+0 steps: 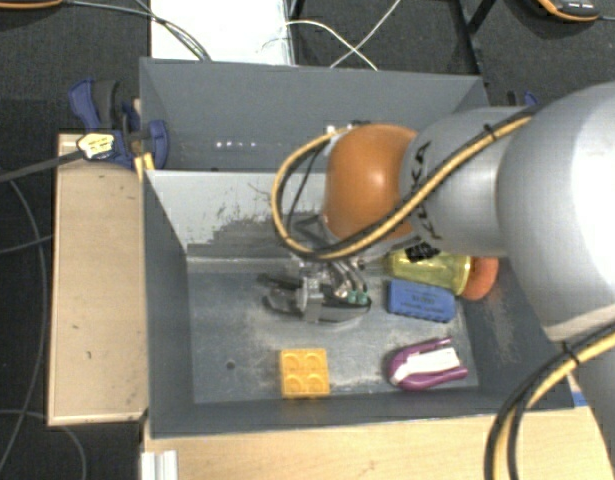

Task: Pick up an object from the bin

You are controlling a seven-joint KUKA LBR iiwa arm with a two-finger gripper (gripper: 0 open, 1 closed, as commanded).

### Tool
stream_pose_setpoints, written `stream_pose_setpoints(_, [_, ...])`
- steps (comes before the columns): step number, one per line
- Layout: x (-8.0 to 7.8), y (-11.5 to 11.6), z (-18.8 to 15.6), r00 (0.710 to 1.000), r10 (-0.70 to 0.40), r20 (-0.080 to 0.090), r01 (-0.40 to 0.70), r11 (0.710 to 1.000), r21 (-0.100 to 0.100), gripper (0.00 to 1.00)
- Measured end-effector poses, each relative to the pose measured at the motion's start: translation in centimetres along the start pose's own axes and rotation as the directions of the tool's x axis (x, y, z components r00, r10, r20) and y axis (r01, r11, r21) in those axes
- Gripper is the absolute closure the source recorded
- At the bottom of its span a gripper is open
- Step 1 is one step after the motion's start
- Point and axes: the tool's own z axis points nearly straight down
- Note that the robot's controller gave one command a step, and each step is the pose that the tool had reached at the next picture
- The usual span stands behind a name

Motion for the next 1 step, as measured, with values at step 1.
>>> stream_pose_setpoints(1, [-0.02, -0.01, -0.25, 1.0, 0.002, 0.002, -0.002, 1.0, -0.001, 1.0])
